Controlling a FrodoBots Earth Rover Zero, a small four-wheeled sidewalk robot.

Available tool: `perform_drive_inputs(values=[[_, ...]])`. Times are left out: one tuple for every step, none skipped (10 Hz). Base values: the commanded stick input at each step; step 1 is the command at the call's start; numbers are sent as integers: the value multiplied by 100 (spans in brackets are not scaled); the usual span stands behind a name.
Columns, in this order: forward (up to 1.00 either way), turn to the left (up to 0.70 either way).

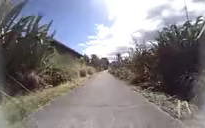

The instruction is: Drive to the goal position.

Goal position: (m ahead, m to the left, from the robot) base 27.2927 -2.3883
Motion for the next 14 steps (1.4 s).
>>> perform_drive_inputs(values=[[70,3],[70,3],[70,3],[70,3],[70,3],[70,3],[70,3],[70,3],[70,2],[70,1],[70,0],[70,0],[70,0],[70,0]])
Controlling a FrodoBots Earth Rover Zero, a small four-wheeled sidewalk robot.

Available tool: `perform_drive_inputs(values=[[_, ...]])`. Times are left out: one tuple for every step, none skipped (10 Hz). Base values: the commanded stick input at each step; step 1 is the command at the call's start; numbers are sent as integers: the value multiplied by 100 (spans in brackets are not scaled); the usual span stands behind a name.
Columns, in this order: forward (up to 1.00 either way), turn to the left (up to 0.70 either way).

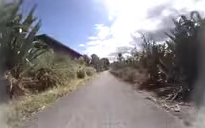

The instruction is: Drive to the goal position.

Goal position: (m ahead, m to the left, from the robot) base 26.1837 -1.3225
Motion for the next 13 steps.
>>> perform_drive_inputs(values=[[70,0],[70,0],[70,0],[70,2],[70,3],[70,3],[70,3],[70,4],[70,4],[70,4],[70,4],[70,4],[70,4]])
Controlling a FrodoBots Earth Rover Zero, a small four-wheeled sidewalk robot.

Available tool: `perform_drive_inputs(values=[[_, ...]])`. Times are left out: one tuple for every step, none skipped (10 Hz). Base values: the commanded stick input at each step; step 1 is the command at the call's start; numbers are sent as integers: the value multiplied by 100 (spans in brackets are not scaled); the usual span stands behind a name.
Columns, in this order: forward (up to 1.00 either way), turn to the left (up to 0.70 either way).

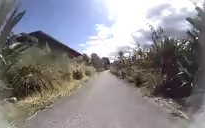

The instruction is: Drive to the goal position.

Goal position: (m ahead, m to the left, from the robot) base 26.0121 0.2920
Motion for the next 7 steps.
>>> perform_drive_inputs(values=[[70,4],[70,4],[70,4],[70,4],[70,4],[70,4],[70,4]])
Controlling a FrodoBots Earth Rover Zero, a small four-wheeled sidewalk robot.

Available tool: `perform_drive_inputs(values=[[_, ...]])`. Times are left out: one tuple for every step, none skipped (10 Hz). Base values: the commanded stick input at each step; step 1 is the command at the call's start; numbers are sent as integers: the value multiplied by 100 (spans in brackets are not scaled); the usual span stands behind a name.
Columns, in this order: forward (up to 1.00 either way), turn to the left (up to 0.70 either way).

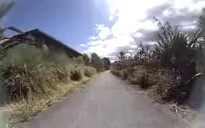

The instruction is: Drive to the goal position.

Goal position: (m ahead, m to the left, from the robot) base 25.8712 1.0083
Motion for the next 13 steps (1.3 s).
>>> perform_drive_inputs(values=[[70,3],[70,3],[70,3],[70,3],[70,3],[70,3],[70,3],[70,3],[70,3],[70,3],[70,3],[70,3],[70,2]])
